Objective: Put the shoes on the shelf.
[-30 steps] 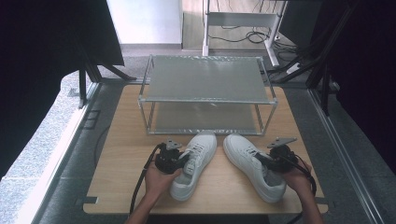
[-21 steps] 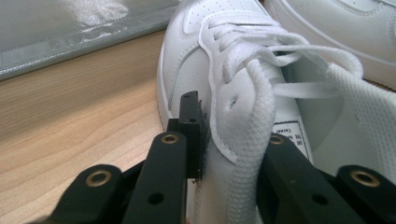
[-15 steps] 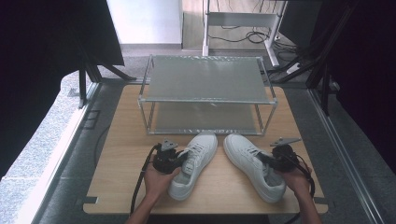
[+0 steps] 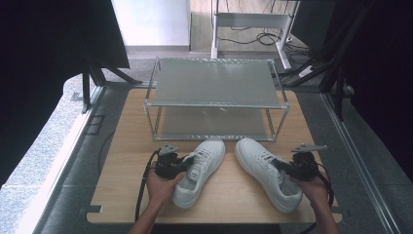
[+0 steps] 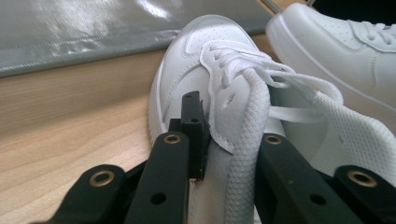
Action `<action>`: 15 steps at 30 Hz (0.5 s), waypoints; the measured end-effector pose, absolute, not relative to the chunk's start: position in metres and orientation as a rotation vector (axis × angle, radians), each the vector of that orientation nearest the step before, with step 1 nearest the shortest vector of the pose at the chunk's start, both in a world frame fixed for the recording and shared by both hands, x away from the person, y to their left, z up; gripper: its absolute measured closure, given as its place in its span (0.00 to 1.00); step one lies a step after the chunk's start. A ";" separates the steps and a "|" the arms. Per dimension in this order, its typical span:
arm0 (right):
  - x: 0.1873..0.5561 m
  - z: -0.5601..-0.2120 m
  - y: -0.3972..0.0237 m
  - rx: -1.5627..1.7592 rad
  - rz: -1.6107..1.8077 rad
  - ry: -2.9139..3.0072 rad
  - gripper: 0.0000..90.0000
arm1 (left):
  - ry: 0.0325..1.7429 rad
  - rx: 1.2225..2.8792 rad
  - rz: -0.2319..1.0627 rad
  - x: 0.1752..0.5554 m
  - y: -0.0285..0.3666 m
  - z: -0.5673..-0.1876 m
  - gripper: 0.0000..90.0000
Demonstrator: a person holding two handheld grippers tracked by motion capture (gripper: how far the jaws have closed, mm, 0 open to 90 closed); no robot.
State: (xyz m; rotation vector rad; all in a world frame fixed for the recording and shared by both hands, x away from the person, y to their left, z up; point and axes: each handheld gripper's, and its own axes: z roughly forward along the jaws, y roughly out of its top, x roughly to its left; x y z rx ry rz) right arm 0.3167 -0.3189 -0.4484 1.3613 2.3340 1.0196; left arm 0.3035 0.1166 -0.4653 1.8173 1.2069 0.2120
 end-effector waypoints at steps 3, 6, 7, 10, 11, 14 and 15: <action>0.315 -0.446 -0.324 1.378 1.087 2.305 0.95 | 1.202 1.779 0.198 0.302 0.122 -0.461 0.89; 0.313 -0.444 -0.329 1.390 1.155 2.276 0.95 | 1.188 1.738 0.178 0.301 0.129 -0.454 0.89; 0.313 -0.444 -0.329 1.390 1.155 2.276 0.95 | 1.188 1.738 0.178 0.301 0.129 -0.454 0.89; 0.312 -0.442 -0.333 1.402 1.226 2.254 0.95 | 1.170 1.687 0.158 0.299 0.136 -0.446 0.89; 0.310 -0.440 -0.336 1.409 1.271 2.241 0.95 | 1.159 1.658 0.148 0.297 0.141 -0.441 0.89; 0.309 -0.439 -0.338 1.411 1.311 2.224 0.95 | 1.149 1.634 0.140 0.296 0.144 -0.436 0.89; 0.308 -0.437 -0.340 1.414 1.343 2.208 0.95 | 1.138 1.612 0.134 0.294 0.148 -0.432 0.89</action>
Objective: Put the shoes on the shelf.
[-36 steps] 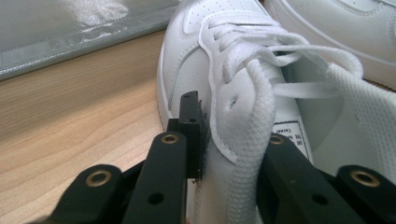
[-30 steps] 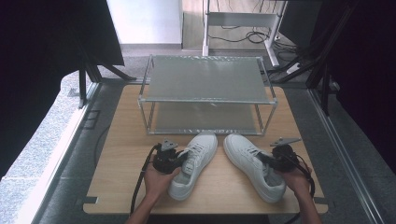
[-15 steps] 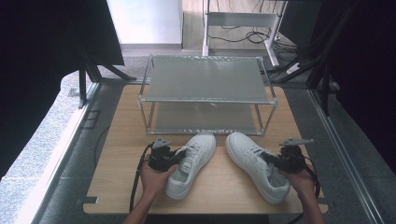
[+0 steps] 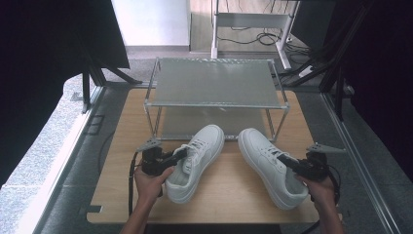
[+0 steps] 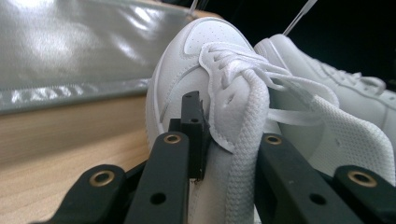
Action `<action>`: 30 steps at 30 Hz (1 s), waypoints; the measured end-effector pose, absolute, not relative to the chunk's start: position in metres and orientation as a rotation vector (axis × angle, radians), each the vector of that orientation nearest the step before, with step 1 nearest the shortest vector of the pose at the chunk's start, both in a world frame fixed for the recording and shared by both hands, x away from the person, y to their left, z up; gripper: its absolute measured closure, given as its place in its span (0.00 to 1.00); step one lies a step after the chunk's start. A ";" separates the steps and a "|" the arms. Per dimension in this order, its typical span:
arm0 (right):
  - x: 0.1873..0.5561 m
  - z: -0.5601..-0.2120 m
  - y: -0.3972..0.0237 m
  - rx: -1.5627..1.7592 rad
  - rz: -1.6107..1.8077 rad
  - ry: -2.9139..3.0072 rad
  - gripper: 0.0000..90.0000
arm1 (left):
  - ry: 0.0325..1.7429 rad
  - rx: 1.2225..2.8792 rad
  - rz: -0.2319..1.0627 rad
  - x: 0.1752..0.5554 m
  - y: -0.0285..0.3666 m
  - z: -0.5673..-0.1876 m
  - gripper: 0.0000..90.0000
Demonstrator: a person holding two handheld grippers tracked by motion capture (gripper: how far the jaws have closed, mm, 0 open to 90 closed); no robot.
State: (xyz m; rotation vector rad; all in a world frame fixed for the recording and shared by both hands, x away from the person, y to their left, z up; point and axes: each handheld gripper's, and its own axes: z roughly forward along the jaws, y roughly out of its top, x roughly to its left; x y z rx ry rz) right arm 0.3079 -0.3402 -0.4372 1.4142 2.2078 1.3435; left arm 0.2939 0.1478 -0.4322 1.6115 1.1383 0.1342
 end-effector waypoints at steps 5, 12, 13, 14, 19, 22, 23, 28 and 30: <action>0.306 -0.435 -0.343 1.424 1.426 2.166 0.95 | 1.124 1.574 0.117 0.291 0.153 -0.426 0.89; 0.302 -0.430 -0.347 1.421 1.511 2.113 0.95 | 1.105 1.529 0.107 0.287 0.159 -0.417 0.89; 0.302 -0.430 -0.347 1.421 1.511 2.113 0.95 | 1.105 1.529 0.107 0.287 0.159 -0.417 0.89; 0.301 -0.429 -0.348 1.423 1.528 2.103 0.95 | 1.096 1.512 0.096 0.286 0.161 -0.416 0.89; 0.300 -0.427 -0.350 1.433 1.590 2.080 0.95 | 1.084 1.483 0.075 0.286 0.164 -0.415 0.89; 0.300 -0.426 -0.352 1.441 1.660 2.054 0.95 | 1.074 1.467 0.067 0.285 0.166 -0.413 0.89; 0.300 -0.426 -0.352 1.441 1.660 2.054 0.95 | 1.072 1.462 0.064 0.284 0.166 -0.412 0.89; 0.298 -0.423 -0.352 1.447 1.719 2.013 0.95 | 1.061 1.423 0.048 0.283 0.171 -0.408 0.89; 0.298 -0.423 -0.352 1.446 1.731 2.010 0.95 | 1.058 1.412 0.040 0.283 0.172 -0.407 0.89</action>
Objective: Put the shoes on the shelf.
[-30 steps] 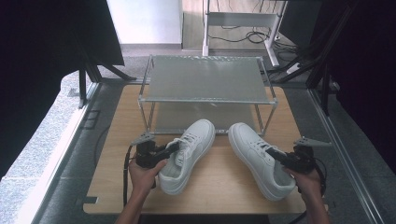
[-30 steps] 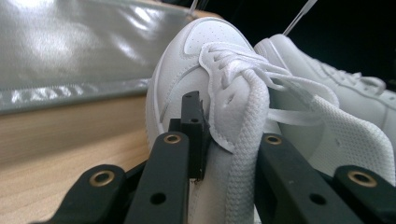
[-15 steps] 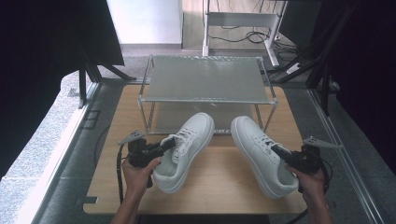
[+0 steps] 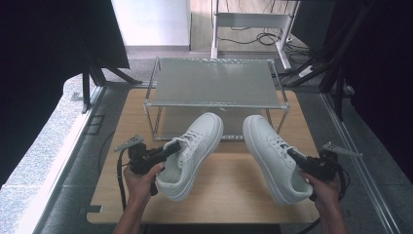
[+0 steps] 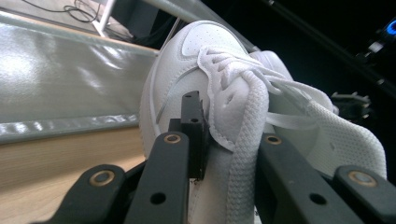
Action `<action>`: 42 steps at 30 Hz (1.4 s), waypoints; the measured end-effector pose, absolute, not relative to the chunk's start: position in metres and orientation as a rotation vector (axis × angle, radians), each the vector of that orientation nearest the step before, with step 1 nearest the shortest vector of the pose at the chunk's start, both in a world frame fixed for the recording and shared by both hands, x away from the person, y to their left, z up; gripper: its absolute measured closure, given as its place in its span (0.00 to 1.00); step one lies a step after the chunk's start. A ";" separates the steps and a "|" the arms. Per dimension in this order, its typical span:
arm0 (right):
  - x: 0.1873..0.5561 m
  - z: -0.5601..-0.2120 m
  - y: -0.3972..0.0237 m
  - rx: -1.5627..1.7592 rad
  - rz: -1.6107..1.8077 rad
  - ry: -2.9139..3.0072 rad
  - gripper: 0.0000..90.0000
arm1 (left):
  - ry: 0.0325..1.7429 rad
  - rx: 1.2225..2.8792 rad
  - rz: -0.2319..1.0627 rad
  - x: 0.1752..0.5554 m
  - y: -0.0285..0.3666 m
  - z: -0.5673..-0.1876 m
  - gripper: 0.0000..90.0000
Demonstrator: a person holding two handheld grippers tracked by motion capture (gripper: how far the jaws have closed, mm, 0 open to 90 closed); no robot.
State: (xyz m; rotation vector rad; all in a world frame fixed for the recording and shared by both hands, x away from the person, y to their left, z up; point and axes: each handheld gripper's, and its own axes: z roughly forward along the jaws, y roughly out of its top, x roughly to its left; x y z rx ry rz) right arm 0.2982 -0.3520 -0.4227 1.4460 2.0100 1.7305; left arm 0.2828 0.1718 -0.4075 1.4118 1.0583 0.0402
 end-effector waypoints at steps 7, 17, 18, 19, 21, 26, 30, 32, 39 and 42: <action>0.300 -0.417 -0.352 1.451 1.826 1.950 0.95 | 1.038 1.384 0.040 0.282 0.174 -0.400 0.89; 0.307 -0.406 -0.349 1.447 1.922 1.885 0.96 | 1.008 1.347 0.046 0.289 0.177 -0.383 0.89; 0.308 -0.405 -0.349 1.440 1.923 1.883 0.96 | 1.005 1.343 0.045 0.290 0.177 -0.381 0.89; 0.308 -0.402 -0.348 1.432 1.924 1.880 0.96 | 1.000 1.339 0.044 0.291 0.177 -0.380 0.89; 0.309 -0.398 -0.346 1.423 1.935 1.866 0.96 | 0.994 1.333 0.041 0.293 0.177 -0.376 0.89; 0.313 -0.391 -0.343 1.412 1.983 1.849 0.96 | 0.987 1.328 0.044 0.301 0.176 -0.365 0.89; 0.318 -0.380 -0.341 1.396 1.983 1.835 0.96 | 0.988 1.316 0.052 0.309 0.175 -0.355 0.89; 0.320 -0.372 -0.339 1.383 1.981 1.829 0.96 | 0.988 1.310 0.051 0.313 0.175 -0.351 0.89; 0.332 -0.347 -0.336 1.354 1.989 1.805 0.96 | 0.983 1.285 0.053 0.327 0.175 -0.336 0.89; 0.341 -0.336 -0.334 1.362 2.005 1.789 0.96 | 0.983 1.280 0.062 0.333 0.175 -0.329 0.89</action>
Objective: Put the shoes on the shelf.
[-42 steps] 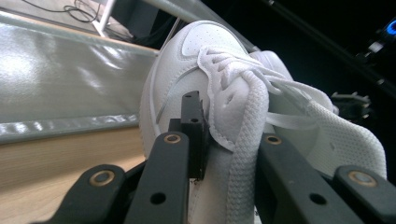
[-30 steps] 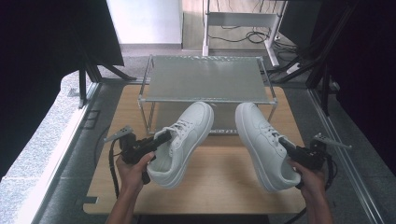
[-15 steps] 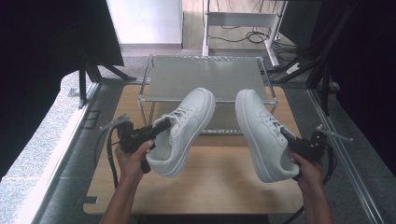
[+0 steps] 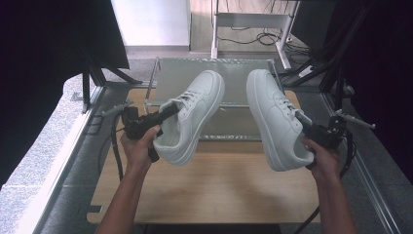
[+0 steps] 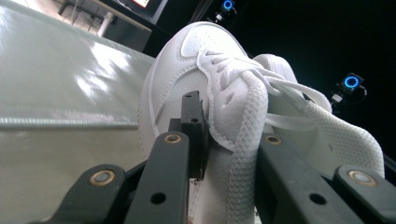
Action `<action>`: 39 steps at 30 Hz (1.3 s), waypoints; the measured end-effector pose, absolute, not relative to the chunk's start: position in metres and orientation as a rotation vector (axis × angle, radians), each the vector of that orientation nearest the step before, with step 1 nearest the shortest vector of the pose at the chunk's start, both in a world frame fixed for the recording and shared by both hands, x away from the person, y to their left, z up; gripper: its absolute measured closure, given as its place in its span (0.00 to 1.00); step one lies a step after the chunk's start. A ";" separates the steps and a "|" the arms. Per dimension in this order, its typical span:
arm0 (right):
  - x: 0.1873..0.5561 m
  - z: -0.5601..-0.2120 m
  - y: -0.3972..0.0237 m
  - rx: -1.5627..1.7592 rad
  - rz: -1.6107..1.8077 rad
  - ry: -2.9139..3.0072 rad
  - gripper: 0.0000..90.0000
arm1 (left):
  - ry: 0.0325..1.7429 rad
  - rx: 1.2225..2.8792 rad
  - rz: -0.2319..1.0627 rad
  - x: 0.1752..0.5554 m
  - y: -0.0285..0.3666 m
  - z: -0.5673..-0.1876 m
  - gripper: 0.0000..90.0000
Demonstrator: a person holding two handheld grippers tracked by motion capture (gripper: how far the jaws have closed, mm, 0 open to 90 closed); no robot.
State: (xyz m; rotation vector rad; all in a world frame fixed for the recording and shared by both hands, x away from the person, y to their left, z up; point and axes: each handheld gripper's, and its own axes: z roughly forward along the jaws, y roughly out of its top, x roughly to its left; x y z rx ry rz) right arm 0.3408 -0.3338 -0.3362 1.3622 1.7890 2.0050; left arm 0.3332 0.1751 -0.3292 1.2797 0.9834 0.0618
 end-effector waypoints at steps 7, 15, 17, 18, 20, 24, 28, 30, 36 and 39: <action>0.351 -0.320 -0.329 1.347 1.960 1.794 0.96 | 0.979 1.291 0.106 0.343 0.172 -0.314 0.89; 0.365 -0.302 -0.326 1.370 1.908 1.791 0.96 | 0.969 1.287 0.113 0.354 0.167 -0.300 0.89; 0.368 -0.299 -0.324 1.380 1.908 1.785 0.96 | 0.975 1.282 0.111 0.358 0.165 -0.298 0.89; 0.370 -0.297 -0.324 1.375 1.903 1.785 0.96 | 0.978 1.281 0.113 0.360 0.164 -0.297 0.89; 0.373 -0.294 -0.322 1.381 1.900 1.783 0.96 | 0.981 1.282 0.119 0.364 0.163 -0.294 0.89; 0.379 -0.288 -0.319 1.391 1.884 1.783 0.96 | 0.986 1.265 0.109 0.371 0.161 -0.291 0.89; 0.389 -0.283 -0.317 1.413 1.860 1.791 0.96 | 0.997 1.256 0.103 0.378 0.159 -0.289 0.89; 0.391 -0.282 -0.316 1.416 1.856 1.794 0.96 | 1.004 1.257 0.111 0.381 0.158 -0.288 0.89; 0.401 -0.279 -0.311 1.434 1.837 1.795 0.96 | 1.034 1.258 0.131 0.392 0.155 -0.289 0.89; 0.409 -0.278 -0.307 1.457 1.813 1.795 0.96 | 1.048 1.263 0.134 0.398 0.155 -0.289 0.89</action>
